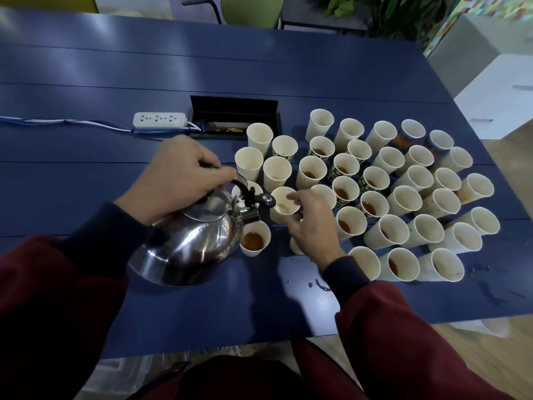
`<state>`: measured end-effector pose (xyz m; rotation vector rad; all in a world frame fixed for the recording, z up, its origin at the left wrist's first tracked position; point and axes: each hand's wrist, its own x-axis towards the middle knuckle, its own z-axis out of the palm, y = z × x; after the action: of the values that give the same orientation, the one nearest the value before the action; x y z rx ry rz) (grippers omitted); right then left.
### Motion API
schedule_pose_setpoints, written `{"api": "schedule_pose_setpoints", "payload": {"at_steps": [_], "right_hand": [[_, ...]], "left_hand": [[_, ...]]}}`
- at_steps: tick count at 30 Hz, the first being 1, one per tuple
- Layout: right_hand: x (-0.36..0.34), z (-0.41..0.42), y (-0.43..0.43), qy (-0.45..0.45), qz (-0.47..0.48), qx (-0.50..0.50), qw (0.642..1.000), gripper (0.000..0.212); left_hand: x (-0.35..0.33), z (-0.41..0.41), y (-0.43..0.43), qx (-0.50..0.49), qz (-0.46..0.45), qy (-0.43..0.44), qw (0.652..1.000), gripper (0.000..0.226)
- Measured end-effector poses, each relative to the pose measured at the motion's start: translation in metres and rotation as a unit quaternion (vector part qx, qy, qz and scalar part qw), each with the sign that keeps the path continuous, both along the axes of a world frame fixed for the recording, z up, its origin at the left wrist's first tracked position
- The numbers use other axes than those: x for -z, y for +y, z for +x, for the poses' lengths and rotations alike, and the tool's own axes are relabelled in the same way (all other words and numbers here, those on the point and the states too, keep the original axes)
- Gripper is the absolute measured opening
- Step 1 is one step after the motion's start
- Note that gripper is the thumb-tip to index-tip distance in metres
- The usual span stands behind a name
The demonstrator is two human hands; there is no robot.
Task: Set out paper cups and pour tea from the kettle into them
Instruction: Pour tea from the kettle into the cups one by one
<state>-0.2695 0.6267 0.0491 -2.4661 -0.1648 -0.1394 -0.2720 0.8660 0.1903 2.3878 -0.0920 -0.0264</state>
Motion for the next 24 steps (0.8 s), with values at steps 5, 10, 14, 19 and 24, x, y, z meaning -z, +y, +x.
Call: {"api": "schedule_pose_setpoints", "payload": {"at_steps": [5, 10, 14, 19, 24], "right_hand": [[-0.002, 0.028, -0.016, 0.068, -0.127, -0.044, 0.989, 0.059], [0.015, 0.047, -0.025, 0.073, -0.189, -0.102, 0.974, 0.07], [0.018, 0.058, -0.03, 0.049, -0.192, -0.135, 0.971, 0.076], [0.025, 0.073, -0.036, 0.051, -0.151, -0.17, 0.973, 0.072], [0.031, 0.077, -0.039, 0.065, -0.119, -0.171, 0.976, 0.067]], "left_hand": [[-0.014, 0.013, -0.014, -0.01, -0.039, -0.002, 0.999, 0.028], [-0.02, 0.034, -0.041, -0.013, -0.012, -0.006, 1.0, 0.028], [-0.022, 0.049, -0.057, -0.018, 0.026, -0.002, 1.0, 0.029], [-0.015, 0.062, -0.073, -0.02, 0.045, 0.005, 0.999, 0.027], [-0.009, 0.065, -0.08, -0.026, 0.067, 0.019, 0.997, 0.025]]}}
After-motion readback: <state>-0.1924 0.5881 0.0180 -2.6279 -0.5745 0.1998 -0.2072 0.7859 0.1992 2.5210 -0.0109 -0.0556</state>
